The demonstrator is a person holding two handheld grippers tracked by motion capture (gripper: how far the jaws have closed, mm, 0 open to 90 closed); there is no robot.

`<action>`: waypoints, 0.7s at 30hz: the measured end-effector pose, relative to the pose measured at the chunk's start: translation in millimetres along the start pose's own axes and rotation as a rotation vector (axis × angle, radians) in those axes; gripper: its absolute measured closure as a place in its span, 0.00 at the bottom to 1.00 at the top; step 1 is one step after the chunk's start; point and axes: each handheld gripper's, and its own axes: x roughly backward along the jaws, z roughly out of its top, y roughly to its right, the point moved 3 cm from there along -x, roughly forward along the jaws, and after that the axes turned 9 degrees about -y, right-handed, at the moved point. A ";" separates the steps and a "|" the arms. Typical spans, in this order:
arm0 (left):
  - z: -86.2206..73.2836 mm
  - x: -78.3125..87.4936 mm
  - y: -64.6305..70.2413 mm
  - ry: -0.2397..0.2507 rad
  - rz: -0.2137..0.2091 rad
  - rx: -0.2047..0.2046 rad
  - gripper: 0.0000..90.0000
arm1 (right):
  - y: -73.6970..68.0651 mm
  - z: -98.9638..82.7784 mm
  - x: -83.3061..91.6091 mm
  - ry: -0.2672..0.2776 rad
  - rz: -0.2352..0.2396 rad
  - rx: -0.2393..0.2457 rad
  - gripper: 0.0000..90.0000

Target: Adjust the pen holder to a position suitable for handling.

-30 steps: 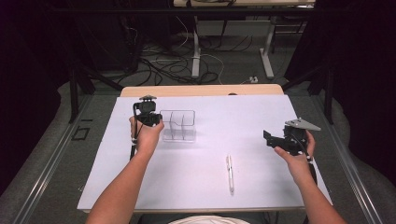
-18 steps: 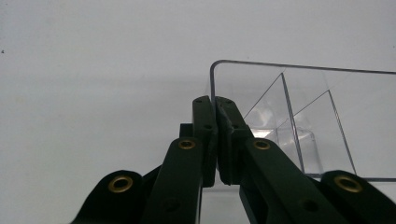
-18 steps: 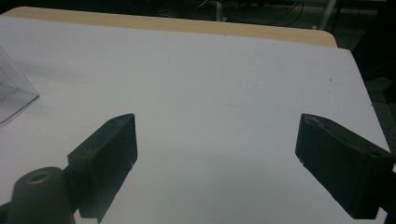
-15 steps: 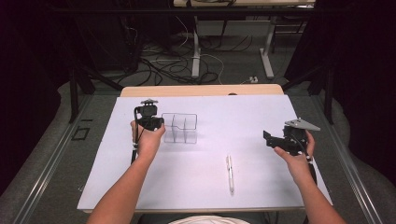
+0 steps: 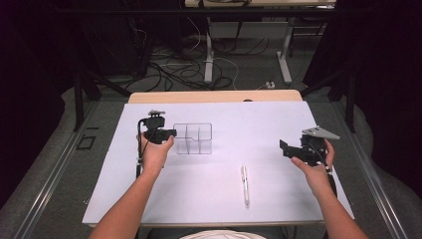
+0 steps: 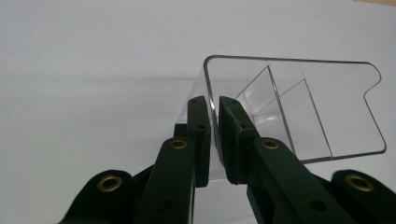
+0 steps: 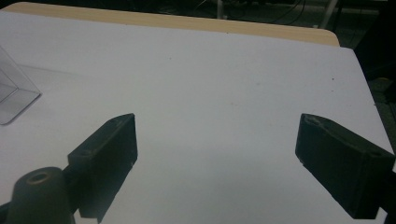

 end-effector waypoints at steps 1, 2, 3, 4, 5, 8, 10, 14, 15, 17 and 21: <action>0.0 0.0 0.0 0.000 0.000 0.000 0.92 | 0.4 0.1 -0.1 0.001 -0.001 0.004 0.14; -0.1 0.1 -0.4 -0.001 -0.004 -0.005 0.92 | 0.0 -0.1 0.0 0.000 0.000 -0.002 0.14; -0.3 -0.2 -0.7 0.001 -0.008 -0.005 0.91 | 0.0 -0.1 -0.1 -0.001 0.000 -0.001 0.14; -0.7 -0.2 -0.8 0.000 -0.011 -0.003 0.91 | -0.1 -0.2 -0.2 -0.001 -0.001 0.001 0.14; -0.8 -0.1 -0.9 -0.001 -0.013 -0.009 0.91 | -0.4 -0.1 -0.7 0.006 -0.007 -0.002 0.14; 0.0 -0.7 -2.2 0.006 -0.026 -0.017 0.90 | -0.4 -0.2 -0.9 -0.001 0.001 0.005 0.14; 0.6 -0.8 -2.8 0.020 -0.039 -0.017 0.88 | -1.5 -0.4 -0.9 -0.003 0.002 0.001 0.14; 1.8 -0.1 -1.6 0.061 -0.047 -0.041 0.84 | -1.6 -0.1 -0.2 -0.006 0.000 0.004 0.14; 1.8 1.3 -1.8 0.060 -0.043 -0.053 0.82 | -1.5 -0.1 -0.4 -0.005 -0.001 0.005 0.14; 2.0 2.3 -1.9 0.079 -0.043 -0.061 0.80 | -1.9 -0.1 -1.3 -0.003 0.007 0.003 0.14; 1.8 5.0 -4.2 0.098 -0.039 -0.073 0.74 | -1.7 0.0 -1.5 -0.005 0.006 0.011 0.15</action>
